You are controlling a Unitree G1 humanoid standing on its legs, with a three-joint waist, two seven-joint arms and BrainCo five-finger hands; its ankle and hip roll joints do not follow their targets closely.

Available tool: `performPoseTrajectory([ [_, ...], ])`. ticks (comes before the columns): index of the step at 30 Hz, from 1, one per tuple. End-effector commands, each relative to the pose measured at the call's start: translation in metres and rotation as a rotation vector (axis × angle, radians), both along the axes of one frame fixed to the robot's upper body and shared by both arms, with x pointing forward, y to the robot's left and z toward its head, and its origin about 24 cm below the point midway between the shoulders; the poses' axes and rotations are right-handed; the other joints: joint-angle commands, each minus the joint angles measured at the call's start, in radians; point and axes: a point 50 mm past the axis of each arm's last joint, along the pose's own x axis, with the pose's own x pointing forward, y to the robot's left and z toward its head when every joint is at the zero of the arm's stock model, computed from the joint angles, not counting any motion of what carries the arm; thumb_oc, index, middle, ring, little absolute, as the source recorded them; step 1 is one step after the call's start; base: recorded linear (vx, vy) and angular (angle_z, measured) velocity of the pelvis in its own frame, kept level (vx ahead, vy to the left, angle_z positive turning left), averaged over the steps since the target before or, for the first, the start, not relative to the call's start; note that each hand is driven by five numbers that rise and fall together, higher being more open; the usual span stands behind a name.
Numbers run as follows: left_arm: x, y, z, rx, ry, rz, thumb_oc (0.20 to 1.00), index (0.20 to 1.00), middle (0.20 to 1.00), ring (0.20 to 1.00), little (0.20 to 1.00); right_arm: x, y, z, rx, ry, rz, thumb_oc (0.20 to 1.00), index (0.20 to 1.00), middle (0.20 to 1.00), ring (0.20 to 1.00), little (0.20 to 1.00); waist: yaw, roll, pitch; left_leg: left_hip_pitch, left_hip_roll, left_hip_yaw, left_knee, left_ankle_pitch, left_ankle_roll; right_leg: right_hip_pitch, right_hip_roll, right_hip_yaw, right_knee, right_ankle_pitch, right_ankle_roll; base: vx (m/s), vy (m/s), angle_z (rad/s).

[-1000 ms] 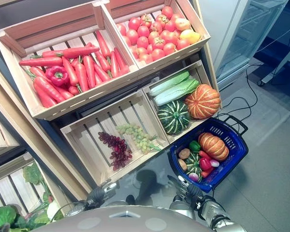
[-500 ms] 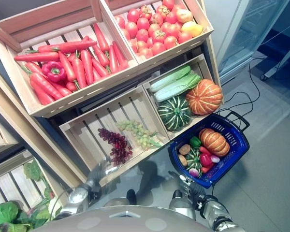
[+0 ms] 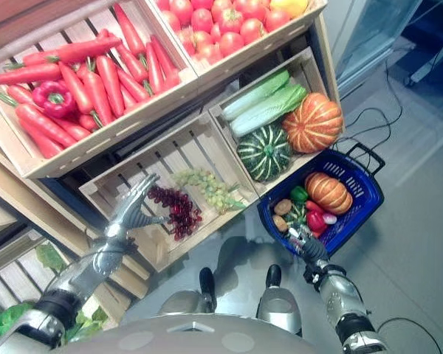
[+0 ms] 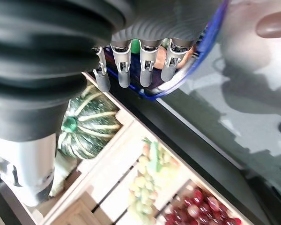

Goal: Pick up fruits and vegetables into the basket

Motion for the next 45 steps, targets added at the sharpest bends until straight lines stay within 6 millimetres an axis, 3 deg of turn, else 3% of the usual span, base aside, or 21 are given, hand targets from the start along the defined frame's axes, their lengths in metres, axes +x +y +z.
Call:
performPoseTrajectory([
  [1, 0.014, 0.013, 0.011, 0.251, -0.099, 0.021, 1.0, 1.0, 1.0, 1.0, 1.0, 0.026, -0.001, 0.031, 0.012, -0.176, -0.02, 1.0, 1.0, 1.0, 1.0, 1.0, -0.028, -0.031, 0.039, -0.094, -0.007, -0.048, 0.13, -0.028, 0.01, -0.099, -0.06, 0.025, 0.196, -0.061, 0.028, -0.04, 0.013, -0.03],
  [12, 0.039, 0.021, 0.017, 0.792, -0.099, -0.051, 1.0, 1.0, 1.0, 1.0, 1.0, 0.067, -0.003, 0.084, 0.029, -0.409, -0.015, 1.0, 1.0, 1.0, 1.0, 1.0, -0.057, -0.048, 0.148, -0.261, 0.002, -0.028, 0.243, -0.038, 0.008, -0.264, -0.064, 0.045, 0.302, -0.073, 0.028, -0.07, -0.014, -0.08],
  [17, 0.049, 0.021, 0.027, 0.939, -0.115, -0.089, 1.0, 1.0, 1.0, 1.0, 1.0, 0.08, 0.003, 0.106, 0.045, -0.505, -0.022, 1.0, 1.0, 1.0, 1.0, 1.0, -0.056, -0.062, 0.191, -0.349, 0.004, -0.026, 0.297, -0.042, 0.014, -0.343, -0.058, 0.054, 0.353, -0.076, 0.026, -0.09, -0.075, 0.01],
  [20, 0.055, 0.017, 0.031, 1.016, -0.098, -0.108, 1.0, 1.0, 1.0, 1.0, 1.0, 0.093, 0.01, 0.13, 0.065, -0.601, -0.039, 1.0, 1.0, 1.0, 1.0, 1.0, -0.057, -0.07, 0.225, -0.434, 0.007, -0.03, 0.352, -0.048, 0.02, -0.42, -0.049, 0.065, 0.404, -0.082, 0.025, -0.08, -0.078, 0.05],
  [26, 0.062, 0.011, 0.039, 1.044, -0.13, -0.09, 1.0, 1.0, 1.0, 1.0, 1.0, 0.101, 0.014, 0.151, 0.091, -0.682, -0.053, 1.0, 1.0, 1.0, 1.0, 1.0, -0.058, -0.071, 0.234, -0.529, 0.012, -0.028, 0.396, -0.052, 0.019, -0.512, -0.042, 0.074, 0.448, -0.087, 0.024, -0.04, -0.024, 0.04],
  [32, 0.073, 0.012, 0.052, 1.188, -0.188, -0.033, 1.0, 1.0, 1.0, 1.0, 1.0, 0.108, 0.014, 0.173, 0.099, -0.767, -0.07, 1.0, 1.0, 1.0, 1.0, 1.0, -0.063, -0.07, 0.234, -0.641, 0.019, -0.03, 0.458, -0.058, 0.018, -0.622, -0.043, 0.083, 0.513, -0.093, 0.015, -0.03, -0.006, 0.04],
  [39, 0.079, 0.023, 0.08, 1.437, -0.401, 0.059, 1.0, 1.0, 1.0, 1.0, 1.0, 0.105, 0.01, 0.194, 0.107, -0.861, -0.087, 1.0, 1.0, 1.0, 1.0, 1.0, -0.076, -0.067, 0.234, -0.76, 0.033, -0.039, 0.528, -0.067, 0.019, -0.749, -0.046, 0.098, 0.578, -0.092, 0.007, 0.01, 0.001, 0.01],
  [40, 0.08, 0.024, 0.083, 1.456, -0.429, 0.063, 1.0, 1.0, 1.0, 1.0, 1.0, 0.104, 0.01, 0.196, 0.108, -0.872, -0.085, 1.0, 1.0, 1.0, 1.0, 1.0, -0.078, -0.066, 0.234, -0.756, 0.032, -0.047, 0.542, -0.096, 0.011, -0.749, -0.046, 0.106, 0.594, -0.118, 0.016, 0.07, 0.013, 0.04],
  [42, 0.082, 0.026, 0.091, 1.459, -0.461, 0.08, 1.0, 1.0, 1.0, 1.0, 1.0, 0.104, 0.01, 0.201, 0.113, -0.892, -0.08, 1.0, 1.0, 1.0, 1.0, 1.0, -0.081, -0.065, 0.234, -0.786, 0.033, -0.041, 0.54, -0.068, 0.018, -0.779, -0.047, 0.102, 0.587, -0.091, 0.006, -0.04, 0.013, 0.02],
  [45, 0.086, 0.026, 0.107, 1.454, -0.536, 0.117, 1.0, 1.0, 1.0, 1.0, 1.0, 0.104, 0.011, 0.206, 0.119, -0.91, -0.069, 1.0, 1.0, 1.0, 1.0, 1.0, -0.084, -0.061, 0.234, -0.812, 0.032, -0.044, 0.551, -0.069, 0.017, -0.808, -0.047, 0.107, 0.597, -0.088, 0.005, -0.03, 0.029, 0.0],
])
